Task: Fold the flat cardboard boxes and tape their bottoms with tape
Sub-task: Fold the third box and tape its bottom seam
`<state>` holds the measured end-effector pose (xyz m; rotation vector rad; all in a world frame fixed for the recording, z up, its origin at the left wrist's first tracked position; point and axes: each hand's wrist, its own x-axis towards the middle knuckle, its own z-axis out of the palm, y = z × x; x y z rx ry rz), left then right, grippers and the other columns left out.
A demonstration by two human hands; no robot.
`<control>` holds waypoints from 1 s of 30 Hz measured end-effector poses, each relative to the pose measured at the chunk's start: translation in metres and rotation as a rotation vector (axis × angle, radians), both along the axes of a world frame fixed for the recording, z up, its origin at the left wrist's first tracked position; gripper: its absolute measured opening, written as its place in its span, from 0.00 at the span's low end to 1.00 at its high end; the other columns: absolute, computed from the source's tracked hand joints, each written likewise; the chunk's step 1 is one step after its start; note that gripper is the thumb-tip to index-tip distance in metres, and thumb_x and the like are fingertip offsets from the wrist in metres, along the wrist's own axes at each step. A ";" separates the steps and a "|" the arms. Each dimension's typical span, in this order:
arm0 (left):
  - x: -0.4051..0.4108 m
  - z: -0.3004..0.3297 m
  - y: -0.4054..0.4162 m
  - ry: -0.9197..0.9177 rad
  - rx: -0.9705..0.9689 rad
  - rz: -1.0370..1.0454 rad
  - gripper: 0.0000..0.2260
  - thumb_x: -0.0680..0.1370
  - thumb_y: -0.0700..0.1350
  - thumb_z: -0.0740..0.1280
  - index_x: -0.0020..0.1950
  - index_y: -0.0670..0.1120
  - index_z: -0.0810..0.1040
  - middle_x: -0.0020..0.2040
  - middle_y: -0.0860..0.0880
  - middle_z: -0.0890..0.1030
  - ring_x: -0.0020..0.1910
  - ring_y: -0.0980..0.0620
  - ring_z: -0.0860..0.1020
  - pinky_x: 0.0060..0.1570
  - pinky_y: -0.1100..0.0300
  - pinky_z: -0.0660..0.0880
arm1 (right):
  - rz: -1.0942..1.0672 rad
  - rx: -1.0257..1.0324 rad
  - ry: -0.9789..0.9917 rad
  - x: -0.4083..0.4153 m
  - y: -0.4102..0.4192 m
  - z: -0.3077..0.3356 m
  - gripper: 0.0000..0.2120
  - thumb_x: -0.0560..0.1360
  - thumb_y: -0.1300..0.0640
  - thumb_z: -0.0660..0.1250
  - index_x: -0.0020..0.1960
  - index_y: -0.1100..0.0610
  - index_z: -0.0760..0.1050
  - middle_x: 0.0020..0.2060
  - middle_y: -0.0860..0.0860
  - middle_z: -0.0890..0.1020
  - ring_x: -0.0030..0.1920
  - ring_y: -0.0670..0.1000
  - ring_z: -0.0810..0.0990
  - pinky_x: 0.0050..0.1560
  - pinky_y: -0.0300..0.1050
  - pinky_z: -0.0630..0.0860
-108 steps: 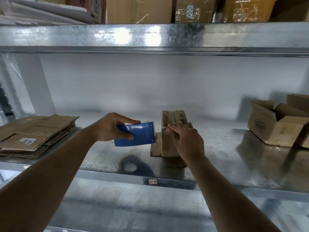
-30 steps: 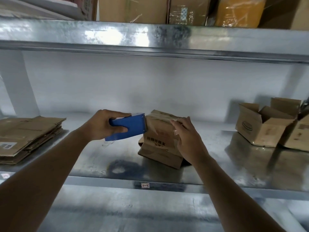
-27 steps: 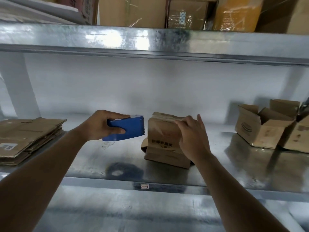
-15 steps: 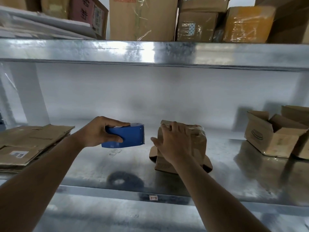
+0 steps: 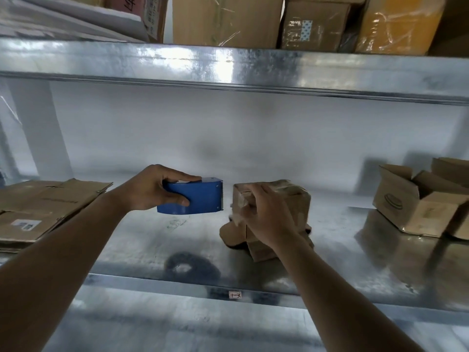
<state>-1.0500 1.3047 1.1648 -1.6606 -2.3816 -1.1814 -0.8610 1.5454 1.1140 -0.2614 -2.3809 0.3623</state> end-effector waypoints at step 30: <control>0.043 0.017 0.011 -0.268 0.155 -0.189 0.27 0.67 0.35 0.78 0.63 0.55 0.85 0.60 0.52 0.86 0.62 0.52 0.83 0.55 0.59 0.82 | 0.462 -0.420 0.288 0.025 0.003 0.017 0.12 0.81 0.61 0.70 0.65 0.56 0.82 0.56 0.46 0.86 0.56 0.40 0.84 0.58 0.39 0.80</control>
